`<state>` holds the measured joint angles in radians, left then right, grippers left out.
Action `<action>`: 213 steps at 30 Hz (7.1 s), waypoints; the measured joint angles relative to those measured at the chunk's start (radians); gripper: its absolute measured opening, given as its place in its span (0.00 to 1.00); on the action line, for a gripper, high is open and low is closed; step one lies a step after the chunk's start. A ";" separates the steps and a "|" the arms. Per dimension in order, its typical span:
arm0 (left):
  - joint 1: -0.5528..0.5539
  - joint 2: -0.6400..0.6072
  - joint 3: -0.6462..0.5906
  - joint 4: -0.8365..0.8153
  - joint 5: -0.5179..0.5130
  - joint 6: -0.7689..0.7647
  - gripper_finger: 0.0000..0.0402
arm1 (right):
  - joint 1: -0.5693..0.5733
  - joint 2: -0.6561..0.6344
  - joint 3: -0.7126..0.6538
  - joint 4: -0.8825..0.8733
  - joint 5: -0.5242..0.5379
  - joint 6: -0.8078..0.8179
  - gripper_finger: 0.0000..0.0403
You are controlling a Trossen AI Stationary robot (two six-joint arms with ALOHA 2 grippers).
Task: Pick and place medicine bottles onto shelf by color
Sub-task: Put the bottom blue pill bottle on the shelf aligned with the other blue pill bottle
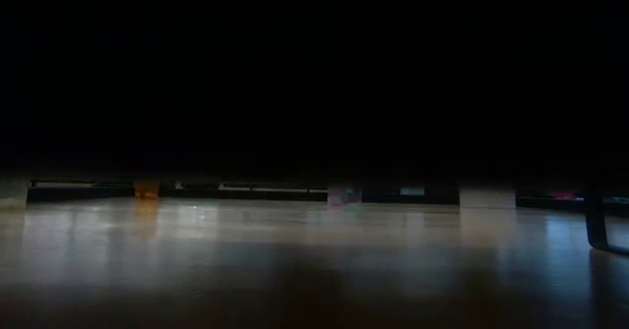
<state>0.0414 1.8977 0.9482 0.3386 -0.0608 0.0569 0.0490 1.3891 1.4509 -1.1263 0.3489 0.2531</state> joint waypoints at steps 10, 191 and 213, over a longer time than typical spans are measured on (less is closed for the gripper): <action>-0.029 -0.125 -0.001 -0.156 0.002 -0.004 0.25 | 0.000 0.000 0.000 0.000 0.000 0.000 0.44; -0.555 -0.253 -0.053 -0.274 0.133 -0.159 0.28 | 0.099 0.000 0.000 0.189 -0.403 -0.259 0.44; -0.555 -0.254 -0.053 -0.274 0.130 -0.160 0.48 | 0.099 0.000 0.000 0.189 -0.403 -0.259 0.44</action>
<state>-0.5139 1.6440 0.8948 0.0643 0.0689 -0.1029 0.1482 1.3888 1.4509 -0.9375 -0.0537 -0.0054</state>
